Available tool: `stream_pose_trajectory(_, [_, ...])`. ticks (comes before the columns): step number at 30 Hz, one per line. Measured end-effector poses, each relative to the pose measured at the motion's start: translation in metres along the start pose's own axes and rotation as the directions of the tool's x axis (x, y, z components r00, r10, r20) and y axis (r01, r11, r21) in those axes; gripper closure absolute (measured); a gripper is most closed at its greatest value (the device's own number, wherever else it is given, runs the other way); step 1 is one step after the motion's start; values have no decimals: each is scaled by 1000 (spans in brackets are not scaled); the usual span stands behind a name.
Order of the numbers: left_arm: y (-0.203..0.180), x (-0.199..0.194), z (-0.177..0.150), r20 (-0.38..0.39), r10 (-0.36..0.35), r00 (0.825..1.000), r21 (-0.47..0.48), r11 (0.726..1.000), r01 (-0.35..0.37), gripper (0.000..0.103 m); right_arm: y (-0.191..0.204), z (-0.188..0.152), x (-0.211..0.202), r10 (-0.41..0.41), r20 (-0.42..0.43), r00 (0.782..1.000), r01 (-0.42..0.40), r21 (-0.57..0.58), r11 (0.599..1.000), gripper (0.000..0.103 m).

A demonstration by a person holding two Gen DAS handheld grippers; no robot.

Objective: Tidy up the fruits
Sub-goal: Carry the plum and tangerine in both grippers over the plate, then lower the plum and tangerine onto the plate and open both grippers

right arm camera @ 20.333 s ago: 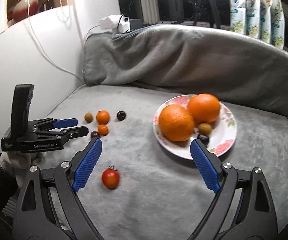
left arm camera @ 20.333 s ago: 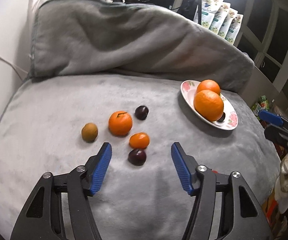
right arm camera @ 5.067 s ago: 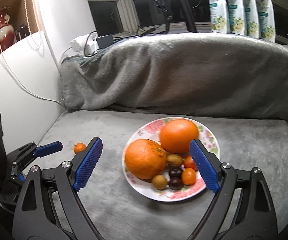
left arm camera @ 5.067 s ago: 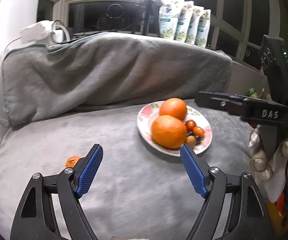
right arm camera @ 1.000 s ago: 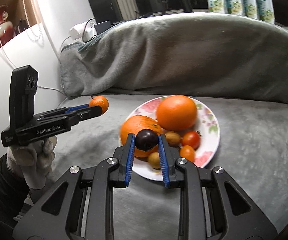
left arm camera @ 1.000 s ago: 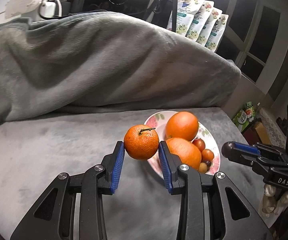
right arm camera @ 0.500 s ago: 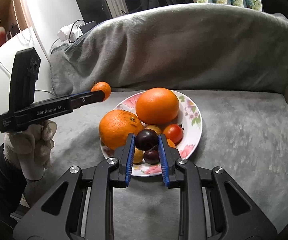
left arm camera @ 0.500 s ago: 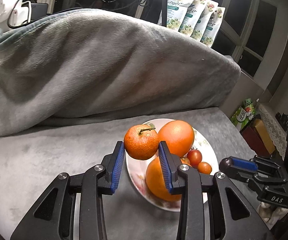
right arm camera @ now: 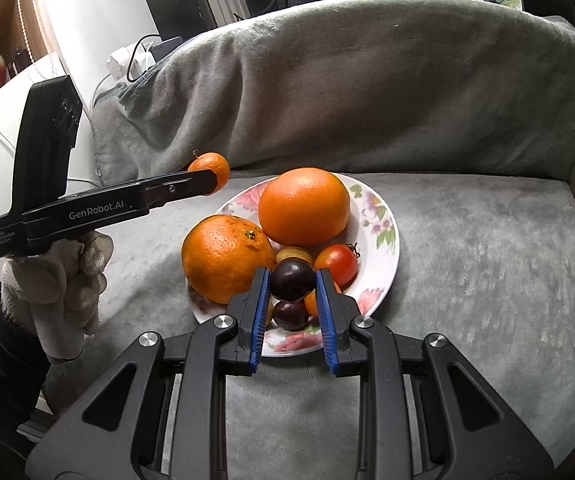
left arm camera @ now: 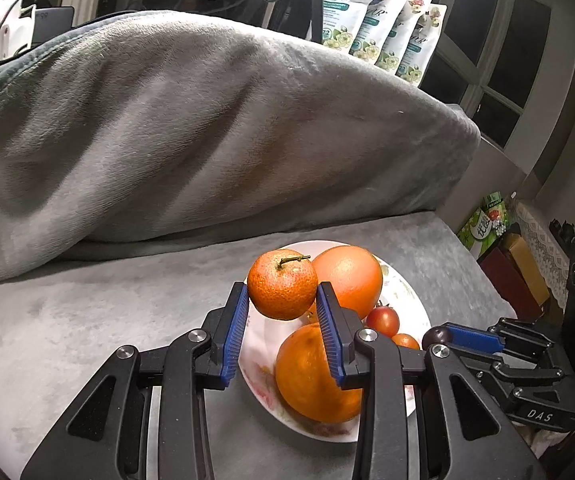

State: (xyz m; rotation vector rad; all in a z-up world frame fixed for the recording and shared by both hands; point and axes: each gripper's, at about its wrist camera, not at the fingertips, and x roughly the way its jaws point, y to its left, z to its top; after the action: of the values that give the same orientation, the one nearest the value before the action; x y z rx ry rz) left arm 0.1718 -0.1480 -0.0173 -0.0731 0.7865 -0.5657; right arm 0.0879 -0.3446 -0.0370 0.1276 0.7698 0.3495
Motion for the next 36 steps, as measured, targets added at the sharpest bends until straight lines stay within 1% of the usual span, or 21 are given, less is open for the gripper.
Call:
stream_pose_trajectory(11, [0,4,3,-8,-6,1000,6,1000,6,69,7,1,10,-2,-12,1000,1,-36,999,78])
stream_pose_trajectory(17, [2,5,3,-13,-8,1000,2,1000,8,69,7,3,10,-6,-5,1000,6,-39,999,78])
stream_pose_trajectory(30, [-2,2,6,-3,-14,1000,14,1000,14,69,8,2,14,-19,-20,1000,18,-51,999,78])
stream_pose_trajectory(31, [-1,2,6,-4,-14,1000,14,1000,14,69,8,2,14,-18,-19,1000,17,-51,999,73])
stream_pose_trajectory(32, [-1,2,6,-3,-12,1000,15,1000,12,69,7,2,14,-19,-16,1000,18,-51,999,60])
stream_pose_trajectory(33, [-2,1,6,-2,-11,1000,15,1000,11,69,8,1,13,-19,-11,1000,18,-52,998,51])
stream_pose_trajectory(34, [-2,1,6,-2,-10,1000,15,1000,10,69,8,1,11,-19,-3,1000,19,-53,998,37])
stream_pose_trajectory(36, [-2,-1,6,1,-8,1000,17,1000,8,69,10,2,8,-15,13,1000,16,-60,998,36])
